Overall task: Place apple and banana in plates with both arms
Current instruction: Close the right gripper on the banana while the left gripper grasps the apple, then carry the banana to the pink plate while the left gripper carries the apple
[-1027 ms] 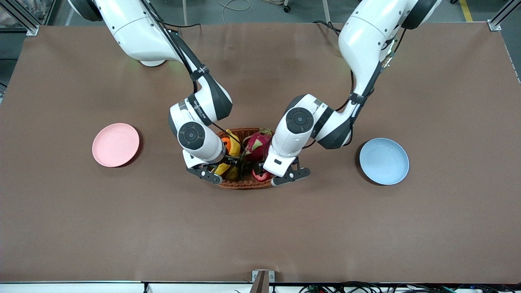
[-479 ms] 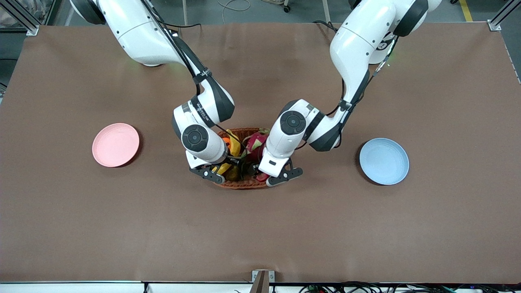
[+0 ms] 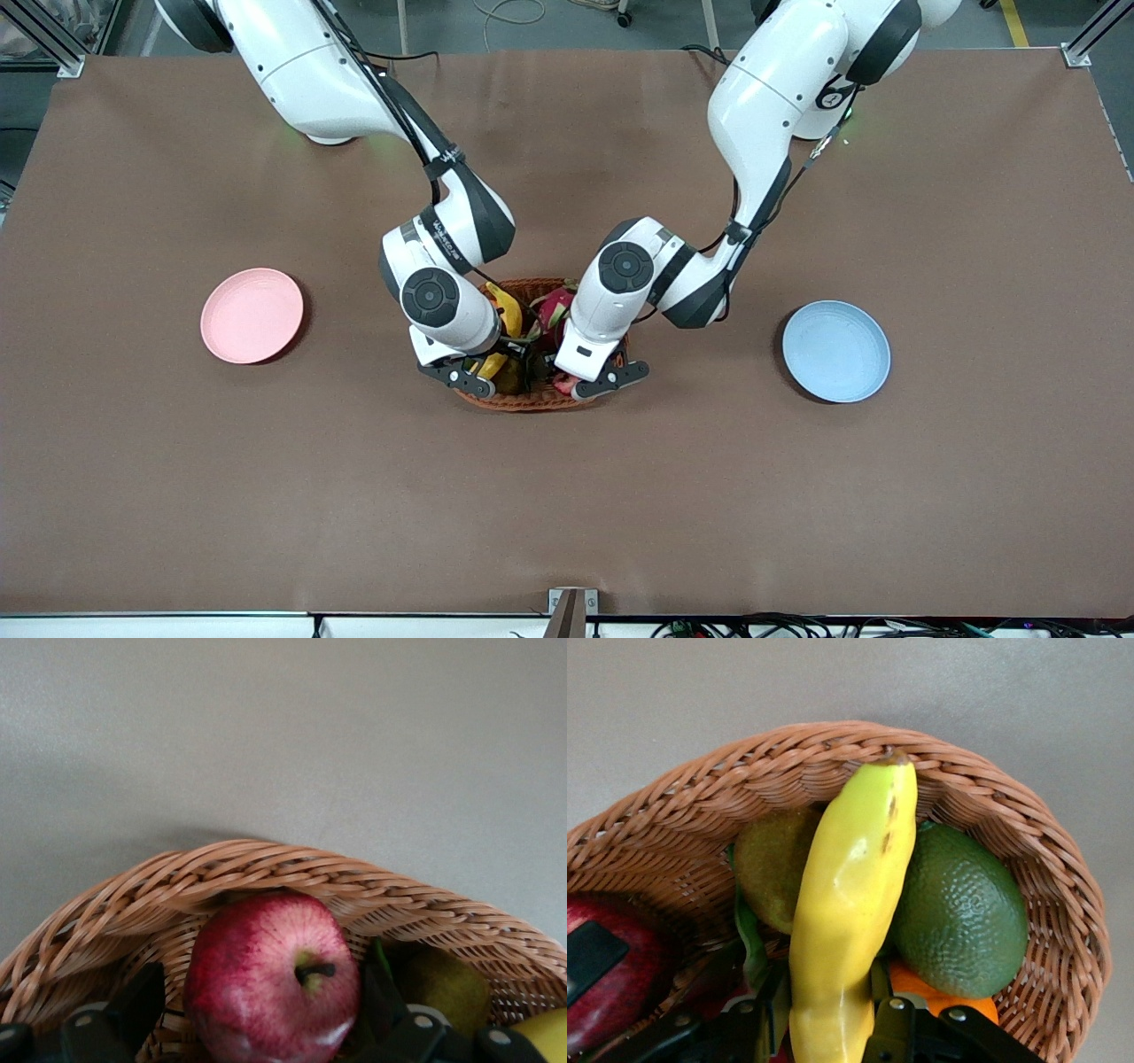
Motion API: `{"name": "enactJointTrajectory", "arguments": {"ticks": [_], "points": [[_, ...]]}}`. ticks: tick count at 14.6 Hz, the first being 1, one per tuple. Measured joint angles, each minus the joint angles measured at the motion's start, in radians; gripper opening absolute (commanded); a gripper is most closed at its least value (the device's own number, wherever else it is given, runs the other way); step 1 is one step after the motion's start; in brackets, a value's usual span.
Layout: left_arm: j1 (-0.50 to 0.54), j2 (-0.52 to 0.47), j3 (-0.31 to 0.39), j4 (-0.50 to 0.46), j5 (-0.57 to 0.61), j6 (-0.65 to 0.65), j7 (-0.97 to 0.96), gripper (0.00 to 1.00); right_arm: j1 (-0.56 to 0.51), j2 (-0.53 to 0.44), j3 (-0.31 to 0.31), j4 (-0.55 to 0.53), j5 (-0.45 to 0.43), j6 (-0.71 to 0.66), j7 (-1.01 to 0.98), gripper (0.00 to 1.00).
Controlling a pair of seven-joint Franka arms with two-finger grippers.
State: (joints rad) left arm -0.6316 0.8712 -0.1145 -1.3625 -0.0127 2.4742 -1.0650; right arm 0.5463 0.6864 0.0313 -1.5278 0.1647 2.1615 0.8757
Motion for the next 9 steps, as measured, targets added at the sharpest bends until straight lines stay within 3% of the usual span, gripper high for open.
{"name": "enactJointTrajectory", "arguments": {"ticks": [1, 4, 5, 9], "points": [[0.0, 0.002, 0.0, 0.0, 0.0, 0.0, 0.0, 0.67, 0.0, 0.0, 0.0, 0.001, 0.0, 0.0, -0.003, 0.16], [-0.002, 0.003, 0.0, 0.002, 0.0, 0.001, 0.0, 0.34, -0.002, 0.0, -0.003, 0.004, 0.0, 0.0, -0.007, 0.16], [-0.002, 0.002, 0.0, 0.004, 0.0, 0.0, 0.001, 0.27, -0.004, 0.0, -0.004, 0.007, 0.0, -0.001, -0.007, 0.16], [0.001, -0.02, 0.005, 0.03, 0.013, -0.068, 0.005, 0.24, -0.041, -0.012, -0.013, 0.043, 0.0, -0.029, -0.014, 0.15]]}}
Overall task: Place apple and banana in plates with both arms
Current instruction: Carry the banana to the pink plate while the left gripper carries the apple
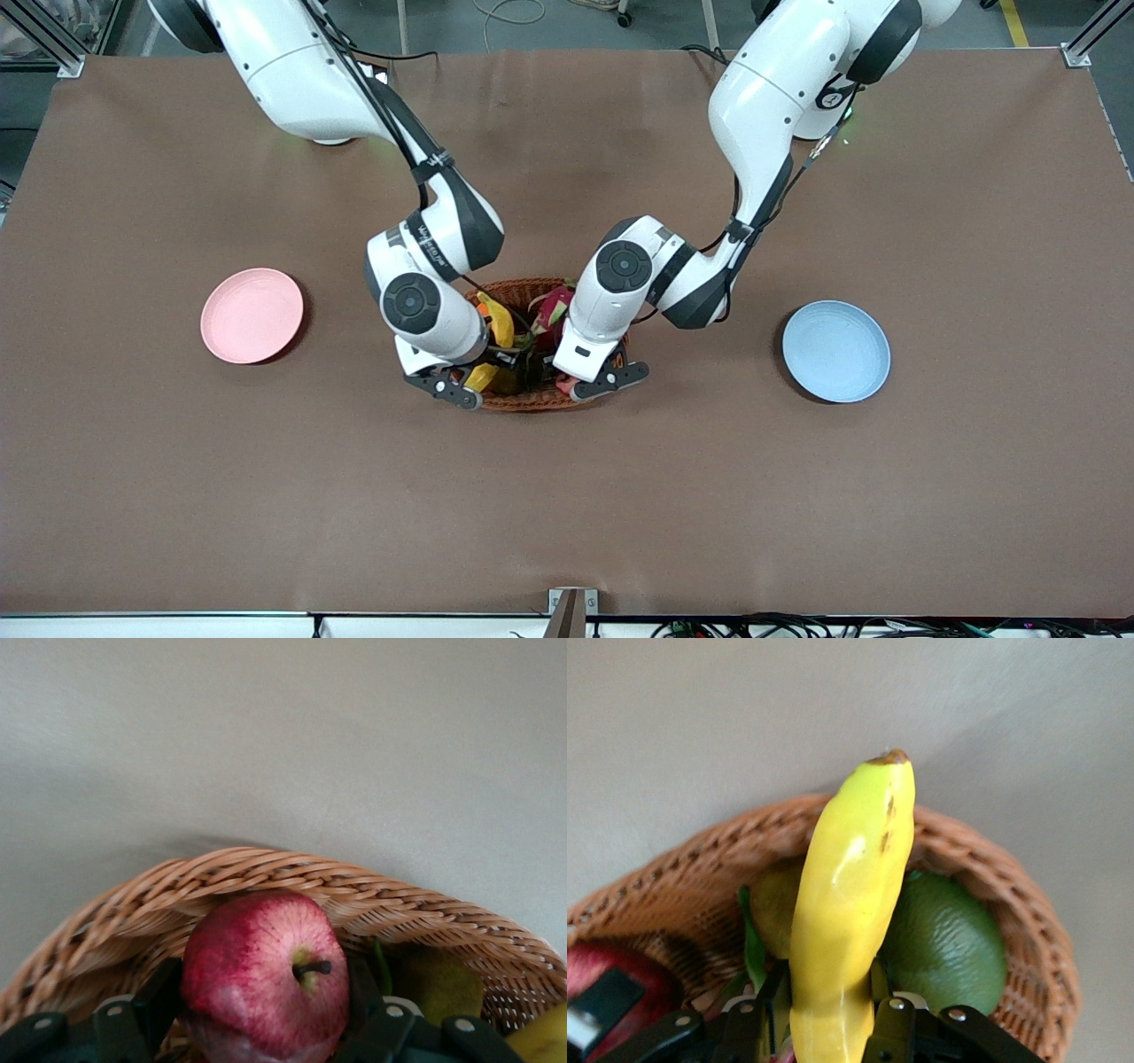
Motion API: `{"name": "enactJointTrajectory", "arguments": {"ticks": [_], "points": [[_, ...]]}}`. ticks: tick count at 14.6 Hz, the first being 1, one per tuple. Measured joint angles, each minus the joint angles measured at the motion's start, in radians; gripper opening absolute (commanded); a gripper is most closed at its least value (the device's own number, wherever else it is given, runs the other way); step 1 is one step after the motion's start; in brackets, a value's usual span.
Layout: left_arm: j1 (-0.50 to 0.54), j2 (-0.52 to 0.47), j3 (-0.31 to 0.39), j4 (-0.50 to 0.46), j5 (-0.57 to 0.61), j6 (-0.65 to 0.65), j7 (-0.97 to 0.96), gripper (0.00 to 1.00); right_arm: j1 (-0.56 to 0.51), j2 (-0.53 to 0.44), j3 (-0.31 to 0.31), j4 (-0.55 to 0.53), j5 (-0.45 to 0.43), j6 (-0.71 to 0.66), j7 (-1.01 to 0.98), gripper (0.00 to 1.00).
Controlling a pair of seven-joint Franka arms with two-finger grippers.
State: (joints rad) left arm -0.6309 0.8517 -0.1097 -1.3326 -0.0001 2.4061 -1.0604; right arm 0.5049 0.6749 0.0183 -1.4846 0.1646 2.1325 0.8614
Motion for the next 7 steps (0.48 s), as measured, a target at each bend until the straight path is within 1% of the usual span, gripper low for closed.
{"name": "enactJointTrajectory", "arguments": {"ticks": [2, 4, 5, 7], "points": [[0.003, -0.035, 0.004, 0.007, 0.0, -0.029, 0.0, 0.24, -0.046, -0.029, -0.004, 0.019, 0.0, -0.079, -0.035, 0.15], [0.019, -0.093, 0.012, 0.01, 0.0, -0.083, 0.001, 0.26, -0.11, -0.076, -0.005, 0.027, 0.0, -0.203, -0.107, 0.15], [0.037, -0.127, 0.014, 0.011, 0.001, -0.129, 0.006, 0.28, -0.14, -0.102, -0.007, 0.026, 0.0, -0.262, -0.142, 0.15], [0.095, -0.204, 0.018, 0.003, 0.003, -0.25, 0.051, 0.28, -0.2, -0.155, -0.011, 0.0, -0.003, -0.347, -0.24, 0.15]]}}
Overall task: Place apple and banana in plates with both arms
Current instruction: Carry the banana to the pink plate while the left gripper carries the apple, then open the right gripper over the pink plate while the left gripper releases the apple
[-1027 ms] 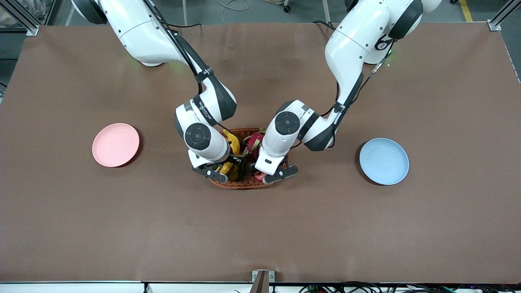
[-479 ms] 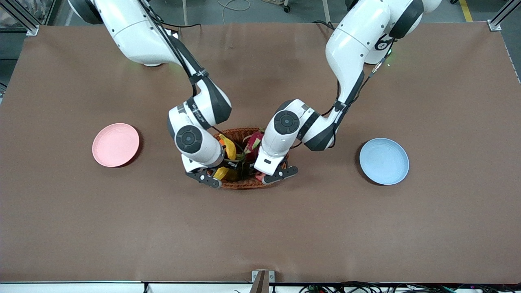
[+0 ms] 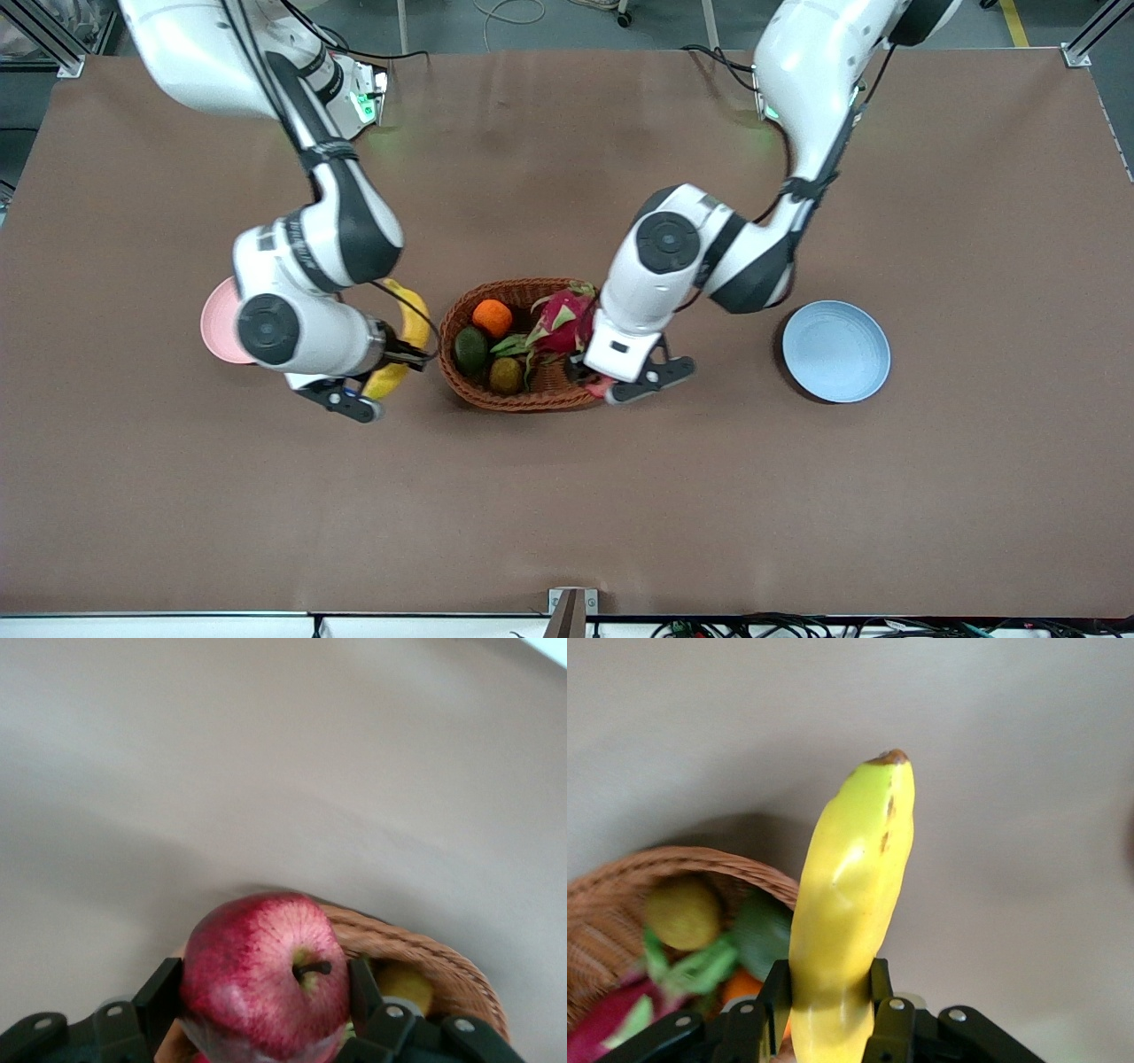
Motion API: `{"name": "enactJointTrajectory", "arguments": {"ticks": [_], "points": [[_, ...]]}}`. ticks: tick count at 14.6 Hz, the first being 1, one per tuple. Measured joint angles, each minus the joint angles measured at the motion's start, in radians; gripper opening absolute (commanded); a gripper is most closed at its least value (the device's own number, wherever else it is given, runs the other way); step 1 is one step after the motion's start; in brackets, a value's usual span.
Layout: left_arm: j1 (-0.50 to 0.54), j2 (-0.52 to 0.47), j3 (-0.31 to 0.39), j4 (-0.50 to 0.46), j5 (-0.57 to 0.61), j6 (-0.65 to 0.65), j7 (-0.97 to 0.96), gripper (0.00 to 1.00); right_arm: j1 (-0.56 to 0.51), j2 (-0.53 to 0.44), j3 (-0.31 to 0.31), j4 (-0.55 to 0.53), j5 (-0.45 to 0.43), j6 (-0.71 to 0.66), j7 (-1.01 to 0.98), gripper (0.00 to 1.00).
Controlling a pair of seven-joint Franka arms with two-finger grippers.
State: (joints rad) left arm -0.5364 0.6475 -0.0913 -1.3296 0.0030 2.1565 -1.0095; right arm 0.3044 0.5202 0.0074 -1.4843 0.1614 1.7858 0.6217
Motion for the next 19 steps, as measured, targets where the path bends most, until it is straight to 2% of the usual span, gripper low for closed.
{"name": "enactJointTrajectory", "arguments": {"ticks": [3, 6, 9, 10, 14, 17, 19], "points": [[0.113, -0.11, 0.002, -0.09, 0.001, -0.095, 0.126, 0.28, -0.111, -0.078, -0.007, -0.119, -0.025, -0.003, -0.197, 0.15], [0.221, -0.198, 0.002, -0.255, 0.002, -0.107, 0.264, 0.28, -0.267, -0.132, -0.011, -0.248, -0.029, 0.036, -0.442, 0.15], [0.322, -0.232, 0.003, -0.387, 0.002, -0.106, 0.382, 0.31, -0.403, -0.152, -0.012, -0.345, -0.029, 0.103, -0.661, 0.17], [0.354, -0.232, 0.003, -0.417, 0.002, -0.102, 0.407, 0.36, -0.434, -0.152, -0.012, -0.362, -0.029, 0.111, -0.712, 0.17], [0.44, -0.212, 0.002, -0.489, 0.002, -0.097, 0.458, 0.37, -0.464, -0.155, -0.009, -0.435, -0.029, 0.157, -0.846, 0.2], [0.472, -0.167, 0.003, -0.503, 0.002, -0.09, 0.488, 0.37, -0.464, -0.162, -0.005, -0.552, -0.029, 0.306, -0.92, 0.24], [0.503, -0.138, 0.003, -0.503, 0.002, -0.073, 0.534, 0.42, -0.471, -0.169, -0.005, -0.628, -0.029, 0.4, -0.955, 0.26]]}}
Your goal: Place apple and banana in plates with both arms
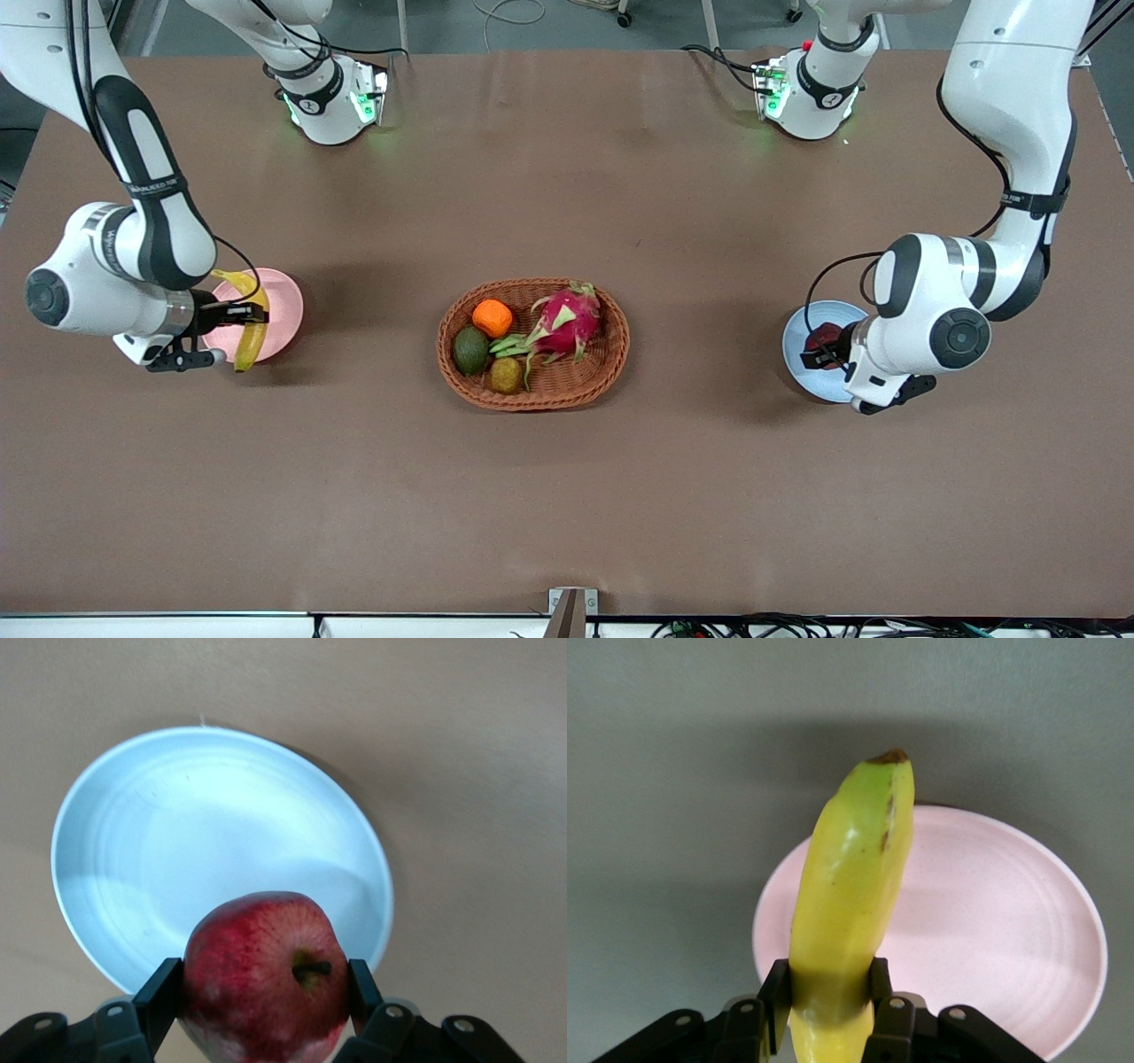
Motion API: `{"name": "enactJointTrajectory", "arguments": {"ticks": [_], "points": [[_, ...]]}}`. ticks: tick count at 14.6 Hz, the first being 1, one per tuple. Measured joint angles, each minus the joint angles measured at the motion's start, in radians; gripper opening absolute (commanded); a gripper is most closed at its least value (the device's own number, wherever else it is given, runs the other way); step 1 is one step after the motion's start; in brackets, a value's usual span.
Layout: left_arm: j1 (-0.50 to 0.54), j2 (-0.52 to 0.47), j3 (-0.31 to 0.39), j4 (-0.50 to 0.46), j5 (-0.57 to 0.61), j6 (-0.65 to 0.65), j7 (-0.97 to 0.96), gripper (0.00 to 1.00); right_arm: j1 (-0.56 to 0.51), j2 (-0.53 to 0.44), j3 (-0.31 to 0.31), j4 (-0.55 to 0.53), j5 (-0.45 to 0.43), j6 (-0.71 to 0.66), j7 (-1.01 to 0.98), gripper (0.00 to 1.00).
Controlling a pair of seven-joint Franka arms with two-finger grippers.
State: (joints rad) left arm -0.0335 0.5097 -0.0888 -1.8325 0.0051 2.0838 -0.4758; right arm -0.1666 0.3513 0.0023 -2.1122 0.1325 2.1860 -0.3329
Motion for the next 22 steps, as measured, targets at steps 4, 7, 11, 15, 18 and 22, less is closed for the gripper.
{"name": "enactJointTrajectory", "arguments": {"ticks": [4, 7, 11, 15, 18, 22], "points": [[0.058, 0.046, -0.001, 0.0, 0.0, 0.038, 0.074, 0.97, -0.026, -0.005, -0.001, -0.034, 0.0, 0.041, -0.017, 0.97], [0.059, 0.046, -0.008, 0.008, 0.0, 0.04, 0.078, 1.0, -0.038, -0.011, -0.001, -0.033, 0.0, 0.044, -0.017, 1.0], [0.053, 0.02, -0.017, 0.042, 0.0, 0.031, 0.078, 1.0, -0.04, -0.083, 0.0, 0.058, 0.001, -0.063, -0.014, 1.0], [0.052, -0.072, -0.021, 0.163, 0.0, -0.167, 0.102, 1.0, -0.05, -0.14, 0.0, 0.304, 0.002, -0.349, 0.08, 1.0], [0.052, -0.133, -0.028, 0.296, 0.0, -0.332, 0.142, 1.0, -0.046, -0.142, 0.011, 0.45, 0.002, -0.484, 0.18, 1.0], [0.052, -0.222, -0.032, 0.364, 0.0, -0.394, 0.166, 1.0, -0.011, -0.137, 0.021, 0.622, -0.054, -0.493, 0.223, 1.0]]}}
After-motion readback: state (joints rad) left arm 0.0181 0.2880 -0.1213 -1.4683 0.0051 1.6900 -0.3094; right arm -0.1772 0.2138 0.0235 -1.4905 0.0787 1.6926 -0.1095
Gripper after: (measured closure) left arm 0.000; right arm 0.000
